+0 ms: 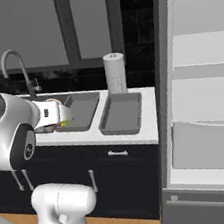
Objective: Place one corn and one steak in each tupperware on the nearby counter, to pack two identical lunches.
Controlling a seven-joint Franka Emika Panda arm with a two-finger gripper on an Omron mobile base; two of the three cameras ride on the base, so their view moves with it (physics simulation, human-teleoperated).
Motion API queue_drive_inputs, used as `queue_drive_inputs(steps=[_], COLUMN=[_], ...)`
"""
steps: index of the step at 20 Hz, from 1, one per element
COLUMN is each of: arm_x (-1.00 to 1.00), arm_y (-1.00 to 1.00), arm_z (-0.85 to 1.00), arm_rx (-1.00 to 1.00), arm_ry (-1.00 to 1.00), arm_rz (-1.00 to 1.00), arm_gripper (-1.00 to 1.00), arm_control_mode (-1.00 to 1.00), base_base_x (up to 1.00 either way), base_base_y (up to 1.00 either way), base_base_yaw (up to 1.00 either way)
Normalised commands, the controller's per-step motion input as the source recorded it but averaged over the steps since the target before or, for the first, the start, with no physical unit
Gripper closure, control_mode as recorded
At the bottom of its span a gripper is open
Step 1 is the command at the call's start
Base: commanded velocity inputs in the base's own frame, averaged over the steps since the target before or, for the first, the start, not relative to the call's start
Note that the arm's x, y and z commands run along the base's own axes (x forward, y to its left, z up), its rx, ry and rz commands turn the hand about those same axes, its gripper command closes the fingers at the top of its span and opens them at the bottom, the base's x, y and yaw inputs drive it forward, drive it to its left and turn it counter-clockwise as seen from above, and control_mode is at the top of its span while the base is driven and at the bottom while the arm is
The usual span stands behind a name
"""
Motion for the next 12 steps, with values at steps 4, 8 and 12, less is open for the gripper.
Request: queue_drive_inputs(steps=[4,8,12], arm_x=[0.0,0.0,0.0], arm_y=[0.0,0.0,0.0], arm_z=[0.0,0.0,0.0], arm_rx=[0.0,0.0,0.0], arm_ry=[0.0,0.0,0.0], arm_rz=[0.0,0.0,0.0], arm_gripper=[1.0,1.0,1.0], arm_control_mode=[1.0,1.0,1.0], base_base_x=[0.04,0.23,0.31], base_base_y=[0.57,0.37,0.25], base_base_yaw=[0.0,0.0,0.0])
